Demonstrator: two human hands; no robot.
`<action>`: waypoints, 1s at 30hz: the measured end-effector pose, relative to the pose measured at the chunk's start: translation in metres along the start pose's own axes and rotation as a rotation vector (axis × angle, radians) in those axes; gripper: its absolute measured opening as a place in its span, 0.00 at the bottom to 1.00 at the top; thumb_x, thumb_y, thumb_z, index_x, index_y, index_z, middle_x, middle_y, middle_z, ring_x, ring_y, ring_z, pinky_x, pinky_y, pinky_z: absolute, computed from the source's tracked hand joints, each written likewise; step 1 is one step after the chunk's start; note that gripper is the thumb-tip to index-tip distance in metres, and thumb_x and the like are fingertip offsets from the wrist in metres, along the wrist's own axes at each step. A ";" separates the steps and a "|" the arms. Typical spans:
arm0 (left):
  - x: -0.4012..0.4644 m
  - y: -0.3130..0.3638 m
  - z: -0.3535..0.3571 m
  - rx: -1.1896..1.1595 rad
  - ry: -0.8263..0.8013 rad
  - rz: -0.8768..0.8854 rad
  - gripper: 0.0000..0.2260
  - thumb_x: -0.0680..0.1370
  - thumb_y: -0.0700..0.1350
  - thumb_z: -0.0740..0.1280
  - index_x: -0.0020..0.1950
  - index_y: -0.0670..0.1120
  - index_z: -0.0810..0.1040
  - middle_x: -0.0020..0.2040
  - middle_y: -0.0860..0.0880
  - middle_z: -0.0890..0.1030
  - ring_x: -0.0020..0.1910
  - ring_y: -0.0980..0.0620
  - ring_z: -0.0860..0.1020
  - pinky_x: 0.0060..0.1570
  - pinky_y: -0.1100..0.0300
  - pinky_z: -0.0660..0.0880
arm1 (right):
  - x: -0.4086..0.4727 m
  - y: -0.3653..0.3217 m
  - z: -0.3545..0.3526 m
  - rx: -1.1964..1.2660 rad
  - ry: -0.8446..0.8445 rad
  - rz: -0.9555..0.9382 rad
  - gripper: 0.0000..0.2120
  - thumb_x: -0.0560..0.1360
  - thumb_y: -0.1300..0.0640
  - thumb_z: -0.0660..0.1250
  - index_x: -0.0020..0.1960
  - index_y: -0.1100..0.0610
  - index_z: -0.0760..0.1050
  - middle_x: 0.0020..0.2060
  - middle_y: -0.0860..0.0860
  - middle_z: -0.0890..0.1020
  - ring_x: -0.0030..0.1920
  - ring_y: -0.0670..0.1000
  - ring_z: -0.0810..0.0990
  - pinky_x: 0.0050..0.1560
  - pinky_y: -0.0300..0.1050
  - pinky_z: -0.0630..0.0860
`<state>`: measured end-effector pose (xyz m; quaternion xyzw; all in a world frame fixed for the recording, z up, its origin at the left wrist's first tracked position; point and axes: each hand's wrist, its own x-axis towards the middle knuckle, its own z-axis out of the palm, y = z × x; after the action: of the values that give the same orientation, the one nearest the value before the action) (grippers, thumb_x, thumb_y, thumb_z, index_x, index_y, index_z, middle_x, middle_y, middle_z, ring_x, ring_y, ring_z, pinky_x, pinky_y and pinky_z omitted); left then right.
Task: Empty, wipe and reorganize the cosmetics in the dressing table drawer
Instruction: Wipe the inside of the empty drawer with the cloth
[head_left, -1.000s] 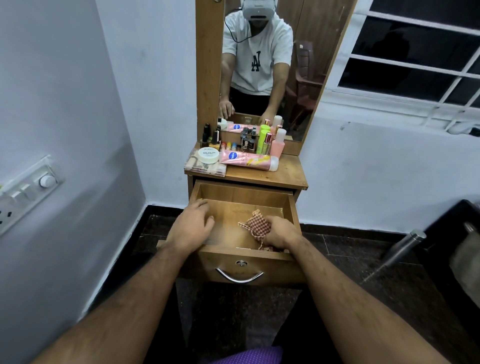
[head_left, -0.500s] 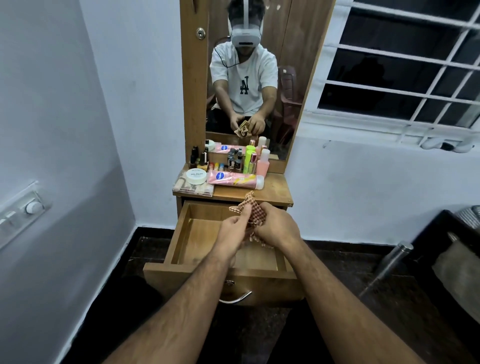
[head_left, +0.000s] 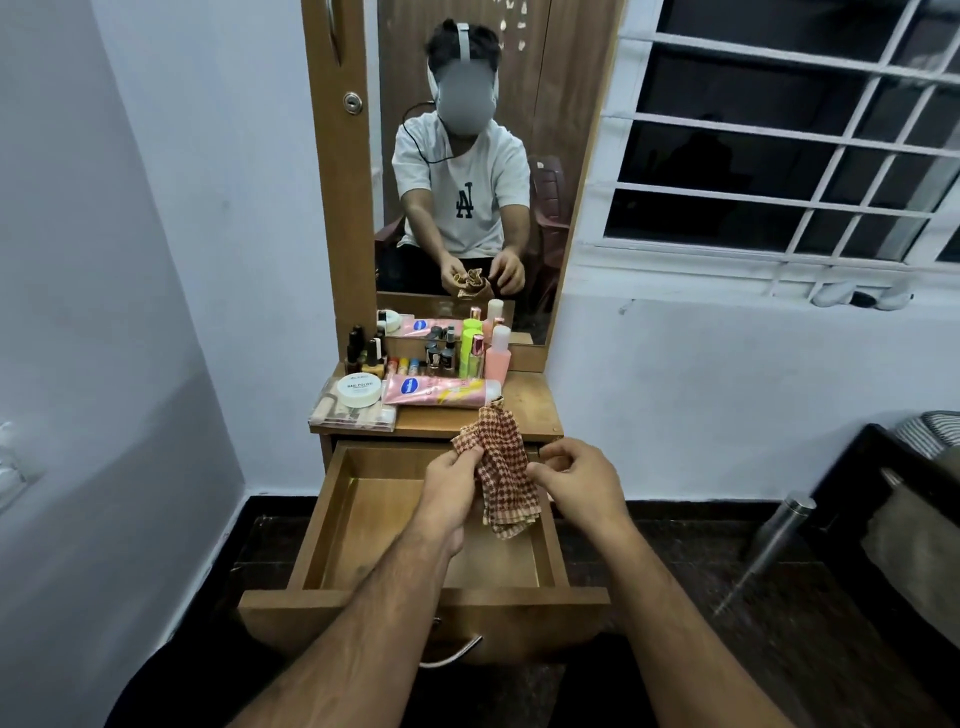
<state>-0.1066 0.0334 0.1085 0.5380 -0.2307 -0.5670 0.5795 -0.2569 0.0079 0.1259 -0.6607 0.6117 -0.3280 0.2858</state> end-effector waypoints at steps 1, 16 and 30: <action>0.003 0.001 0.002 -0.002 -0.013 -0.006 0.09 0.83 0.45 0.61 0.56 0.42 0.79 0.49 0.43 0.85 0.49 0.47 0.84 0.44 0.53 0.81 | 0.003 0.005 -0.001 0.038 -0.021 0.040 0.15 0.73 0.50 0.74 0.57 0.53 0.78 0.45 0.45 0.81 0.48 0.46 0.80 0.52 0.47 0.80; 0.079 0.025 0.073 0.171 -0.182 0.012 0.12 0.83 0.48 0.61 0.60 0.43 0.77 0.53 0.45 0.84 0.53 0.47 0.82 0.48 0.52 0.80 | 0.088 0.045 -0.002 0.499 -0.003 0.262 0.07 0.71 0.57 0.76 0.45 0.60 0.81 0.41 0.54 0.87 0.42 0.52 0.86 0.34 0.42 0.77; 0.134 0.048 0.117 0.716 -0.121 0.323 0.09 0.76 0.38 0.59 0.53 0.45 0.75 0.50 0.47 0.80 0.54 0.46 0.78 0.60 0.49 0.75 | 0.175 0.043 0.022 0.189 0.135 0.300 0.12 0.72 0.48 0.73 0.35 0.54 0.78 0.32 0.49 0.81 0.34 0.51 0.79 0.32 0.42 0.71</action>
<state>-0.1564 -0.1408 0.1416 0.6284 -0.5294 -0.3830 0.4221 -0.2601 -0.1711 0.0931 -0.5087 0.6876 -0.3812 0.3508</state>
